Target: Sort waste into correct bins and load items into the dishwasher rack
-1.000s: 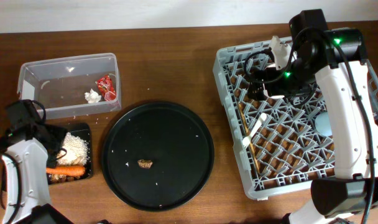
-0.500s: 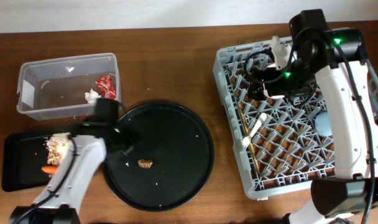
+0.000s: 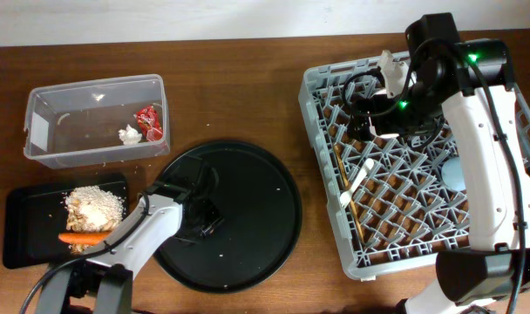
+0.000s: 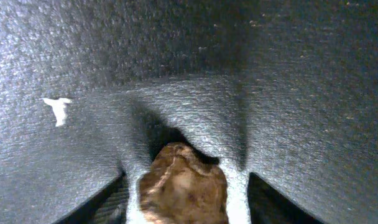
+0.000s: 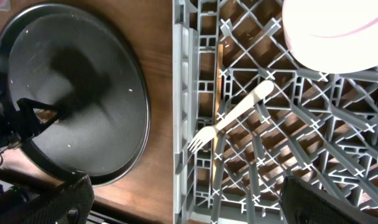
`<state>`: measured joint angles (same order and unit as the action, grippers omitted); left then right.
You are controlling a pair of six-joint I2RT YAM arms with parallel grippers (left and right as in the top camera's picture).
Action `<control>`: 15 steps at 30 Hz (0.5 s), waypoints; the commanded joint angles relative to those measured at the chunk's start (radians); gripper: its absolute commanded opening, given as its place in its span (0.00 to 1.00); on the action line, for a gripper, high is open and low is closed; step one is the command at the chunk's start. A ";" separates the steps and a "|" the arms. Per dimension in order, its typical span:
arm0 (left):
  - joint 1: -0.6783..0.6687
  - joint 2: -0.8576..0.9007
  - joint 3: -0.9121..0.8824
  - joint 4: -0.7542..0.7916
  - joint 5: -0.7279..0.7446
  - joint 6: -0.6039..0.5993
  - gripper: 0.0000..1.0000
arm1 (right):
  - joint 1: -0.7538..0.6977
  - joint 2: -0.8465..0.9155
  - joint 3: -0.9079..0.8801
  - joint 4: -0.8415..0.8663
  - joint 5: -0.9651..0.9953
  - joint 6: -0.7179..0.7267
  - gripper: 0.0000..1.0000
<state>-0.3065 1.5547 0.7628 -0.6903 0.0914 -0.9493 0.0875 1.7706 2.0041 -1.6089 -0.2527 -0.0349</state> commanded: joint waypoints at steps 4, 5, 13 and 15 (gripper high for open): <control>0.000 0.055 -0.021 0.042 -0.009 -0.007 0.26 | -0.004 0.002 -0.003 0.001 0.003 -0.010 0.99; 0.007 0.054 -0.018 0.039 -0.010 -0.006 0.26 | -0.004 0.002 -0.003 0.001 0.003 -0.010 0.99; 0.198 -0.005 0.105 -0.074 -0.028 0.117 0.26 | -0.004 0.002 -0.003 0.000 0.003 -0.010 0.99; 0.277 -0.039 0.145 -0.113 -0.062 0.149 0.26 | -0.004 0.002 -0.003 0.000 0.003 -0.010 0.99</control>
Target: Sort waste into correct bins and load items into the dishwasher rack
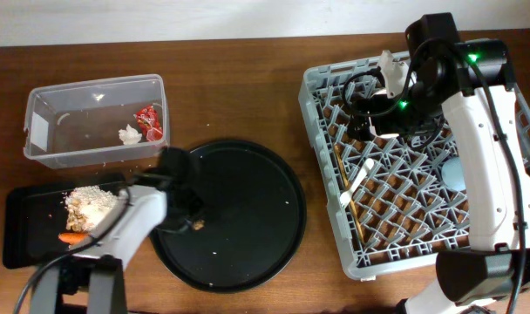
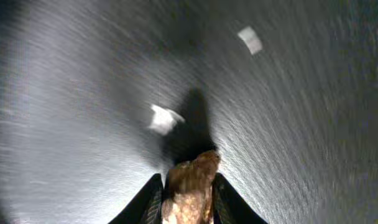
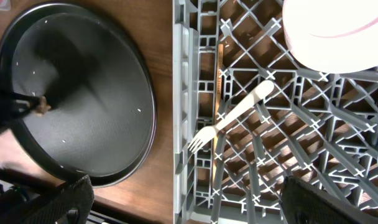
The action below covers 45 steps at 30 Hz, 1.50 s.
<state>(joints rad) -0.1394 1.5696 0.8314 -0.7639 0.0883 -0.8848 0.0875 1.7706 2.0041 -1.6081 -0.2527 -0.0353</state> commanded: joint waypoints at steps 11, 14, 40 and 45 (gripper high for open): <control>0.530 -0.140 0.122 -0.076 -0.029 0.208 0.27 | -0.004 0.002 -0.003 0.000 0.003 -0.010 0.99; 0.516 -0.140 0.121 -0.107 0.001 0.209 0.28 | -0.004 0.002 -0.003 0.000 0.003 -0.010 0.99; -0.106 0.136 0.116 -0.101 -0.011 -0.005 0.57 | -0.004 0.002 -0.003 0.000 0.003 -0.010 0.99; -0.101 0.138 0.116 -0.101 -0.075 -0.005 0.57 | -0.004 0.002 -0.003 0.000 0.003 -0.010 0.99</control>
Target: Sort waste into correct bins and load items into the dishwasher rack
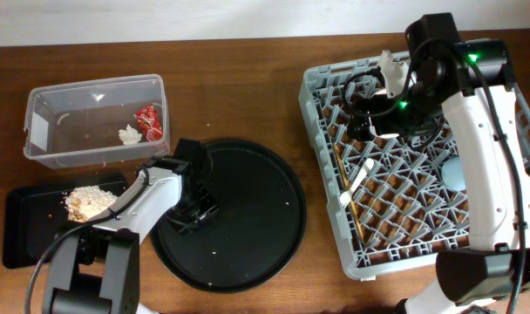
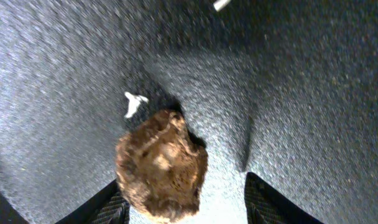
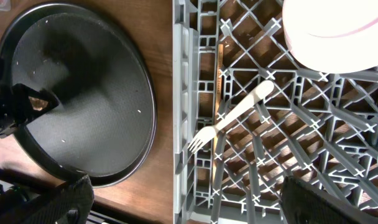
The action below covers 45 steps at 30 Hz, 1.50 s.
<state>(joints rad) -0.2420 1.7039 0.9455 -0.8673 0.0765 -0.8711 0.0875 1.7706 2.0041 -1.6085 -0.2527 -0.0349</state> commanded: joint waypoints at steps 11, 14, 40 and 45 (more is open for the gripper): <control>0.003 0.011 0.002 0.041 -0.103 -0.019 0.45 | -0.004 0.002 -0.003 0.000 0.003 -0.010 0.99; 0.003 0.027 0.002 0.040 -0.103 -0.019 0.37 | -0.004 0.002 -0.003 0.000 0.003 -0.010 0.98; 0.698 -0.182 0.103 -0.042 -0.179 0.110 0.12 | -0.004 0.002 -0.003 -0.005 0.003 -0.010 0.99; 0.826 -0.181 0.103 -0.034 -0.179 0.110 0.01 | -0.004 0.002 -0.003 -0.005 0.003 -0.010 0.99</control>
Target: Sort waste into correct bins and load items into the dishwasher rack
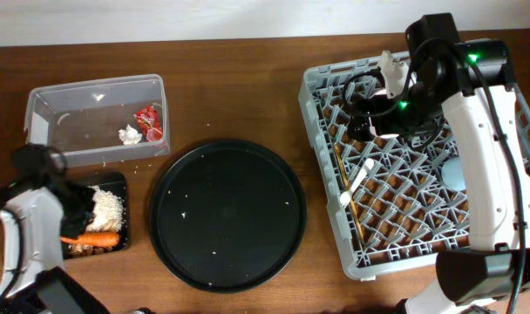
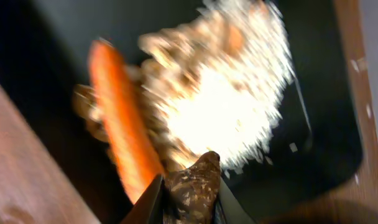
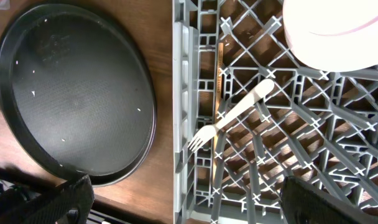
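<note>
My left gripper [image 2: 188,198] is shut on a brown food scrap [image 2: 192,186] and hangs over the black food tray [image 1: 21,196], which holds rice [image 1: 105,208] and a carrot [image 1: 91,239]. The round black plate [image 1: 227,214] lies bare but for crumbs. My right gripper [image 3: 183,202] stands open high above the grey dishwasher rack [image 1: 426,157], where a wooden fork [image 3: 232,115], chopsticks [image 1: 346,187] and a white bowl [image 3: 335,31] lie.
A clear plastic bin [image 1: 95,118] with a red wrapper and white scraps sits behind the tray. A pale blue item [image 1: 452,173] rests in the rack's right side. Brown table shows between plate and rack.
My left gripper was over the plate's left part with the brown scrap between loose jaws; now it is over the food tray, shut on the scrap. The right arm is unchanged.
My left gripper stood on the plate with the brown scrap between its fingers, then shut on it, then showed it between wider jaws near the plate's left edge. Now the scrap is held over the food tray, and the plate carries only crumbs.
</note>
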`<state>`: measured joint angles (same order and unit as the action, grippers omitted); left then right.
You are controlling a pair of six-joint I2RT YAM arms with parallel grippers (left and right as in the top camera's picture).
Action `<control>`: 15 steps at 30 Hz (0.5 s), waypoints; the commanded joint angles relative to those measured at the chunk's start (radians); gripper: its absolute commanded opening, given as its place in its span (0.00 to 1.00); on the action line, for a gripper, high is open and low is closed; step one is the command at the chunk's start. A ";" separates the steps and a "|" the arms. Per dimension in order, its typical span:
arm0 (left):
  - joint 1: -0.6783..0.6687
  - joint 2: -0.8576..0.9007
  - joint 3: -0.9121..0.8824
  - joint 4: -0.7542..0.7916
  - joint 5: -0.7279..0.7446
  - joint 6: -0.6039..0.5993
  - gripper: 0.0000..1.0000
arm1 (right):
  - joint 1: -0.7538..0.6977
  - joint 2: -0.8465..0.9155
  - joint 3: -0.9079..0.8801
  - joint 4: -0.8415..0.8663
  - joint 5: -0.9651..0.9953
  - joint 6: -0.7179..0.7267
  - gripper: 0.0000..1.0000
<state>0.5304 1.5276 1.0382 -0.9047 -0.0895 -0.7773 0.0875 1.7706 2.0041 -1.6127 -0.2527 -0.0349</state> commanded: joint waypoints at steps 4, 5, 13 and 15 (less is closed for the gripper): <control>0.077 -0.005 0.010 0.020 -0.018 0.016 0.01 | -0.004 0.002 -0.003 -0.001 0.003 -0.010 0.99; 0.077 -0.004 0.010 0.026 -0.026 0.016 0.01 | -0.004 0.002 -0.003 -0.001 0.003 -0.010 0.99; 0.077 -0.003 0.010 0.109 -0.066 0.016 0.01 | -0.004 0.002 -0.003 -0.003 0.003 -0.010 0.99; 0.077 0.000 0.010 0.121 -0.074 0.016 0.01 | -0.004 0.002 -0.003 -0.003 0.003 -0.010 0.99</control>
<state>0.6022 1.5276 1.0382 -0.8005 -0.1333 -0.7773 0.0875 1.7706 2.0041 -1.6142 -0.2527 -0.0349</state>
